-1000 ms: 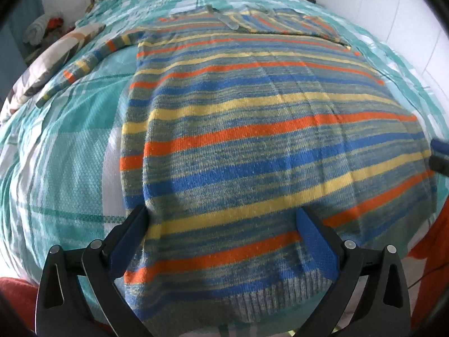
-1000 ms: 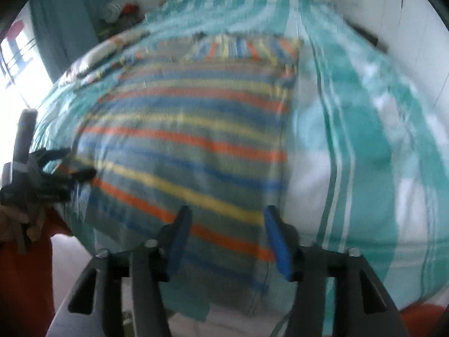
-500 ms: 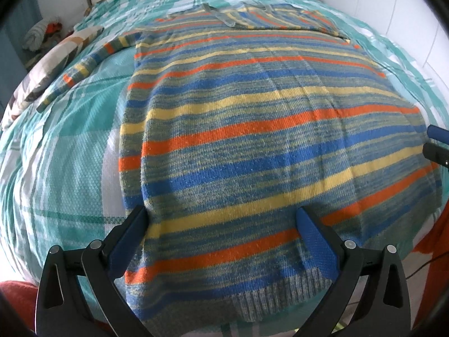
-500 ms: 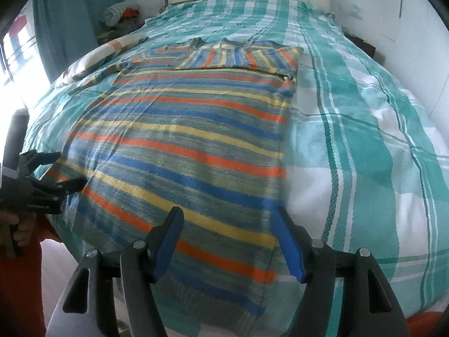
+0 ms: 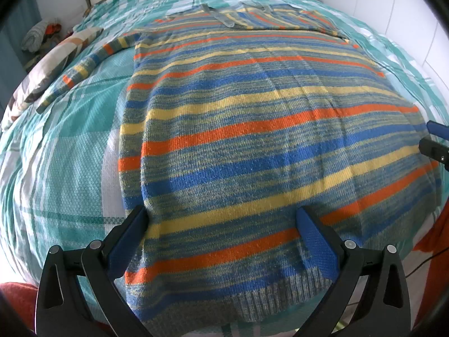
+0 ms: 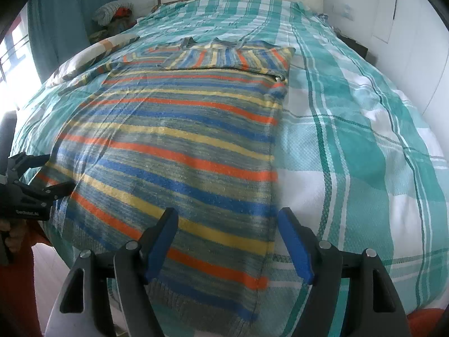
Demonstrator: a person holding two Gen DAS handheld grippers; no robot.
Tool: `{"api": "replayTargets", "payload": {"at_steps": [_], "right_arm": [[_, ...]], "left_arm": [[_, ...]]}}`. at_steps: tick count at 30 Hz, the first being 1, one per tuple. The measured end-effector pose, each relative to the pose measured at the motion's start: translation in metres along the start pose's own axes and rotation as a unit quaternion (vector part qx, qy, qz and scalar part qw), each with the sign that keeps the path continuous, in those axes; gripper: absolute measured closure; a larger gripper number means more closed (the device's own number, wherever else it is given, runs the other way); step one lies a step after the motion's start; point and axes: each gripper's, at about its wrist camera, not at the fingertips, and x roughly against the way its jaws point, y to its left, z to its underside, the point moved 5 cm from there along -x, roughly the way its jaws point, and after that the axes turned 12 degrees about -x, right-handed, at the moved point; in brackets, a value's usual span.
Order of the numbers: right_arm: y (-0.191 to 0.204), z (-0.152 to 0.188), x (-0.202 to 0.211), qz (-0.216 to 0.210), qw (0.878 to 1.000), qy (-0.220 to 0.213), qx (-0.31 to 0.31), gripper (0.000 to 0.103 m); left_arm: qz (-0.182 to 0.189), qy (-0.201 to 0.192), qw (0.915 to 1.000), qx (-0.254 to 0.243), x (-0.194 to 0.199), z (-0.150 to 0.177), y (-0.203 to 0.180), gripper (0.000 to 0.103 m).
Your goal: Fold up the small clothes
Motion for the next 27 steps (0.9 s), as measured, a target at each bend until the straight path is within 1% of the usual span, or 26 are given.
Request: {"api": "replayTargets", "payload": {"at_steps": [6,10,15,21,27], "right_arm": [[-0.0005,0.0014,-0.0022,0.007,1.0,0.002,0.002,0.03],[-0.0009,0.0014,-0.0016,0.016,1.0,-0.001,0.003,0.026],[-0.0026,0.001,-0.0011,0.024,1.0,-0.004,0.003,0.026],[-0.0056,-0.0014,-0.0002,0.055,0.998,-0.012,0.007,0.026],[-0.0073,-0.0025,0.0003,0.069,0.997,-0.017,0.012,0.026]], "left_arm": [[0.0,0.0,1.0,0.0,0.0002,0.0003,-0.0003,0.0],[0.0,0.0,1.0,0.0,0.0002,0.0005,-0.0003,0.0],[-0.001,0.0,1.0,0.001,0.0001,0.0007,-0.0003,0.0],[-0.002,-0.002,1.0,-0.001,0.0004,0.0006,-0.0012,0.0],[-0.004,-0.003,1.0,-0.001,0.0002,0.0012,-0.001,0.0]]}}
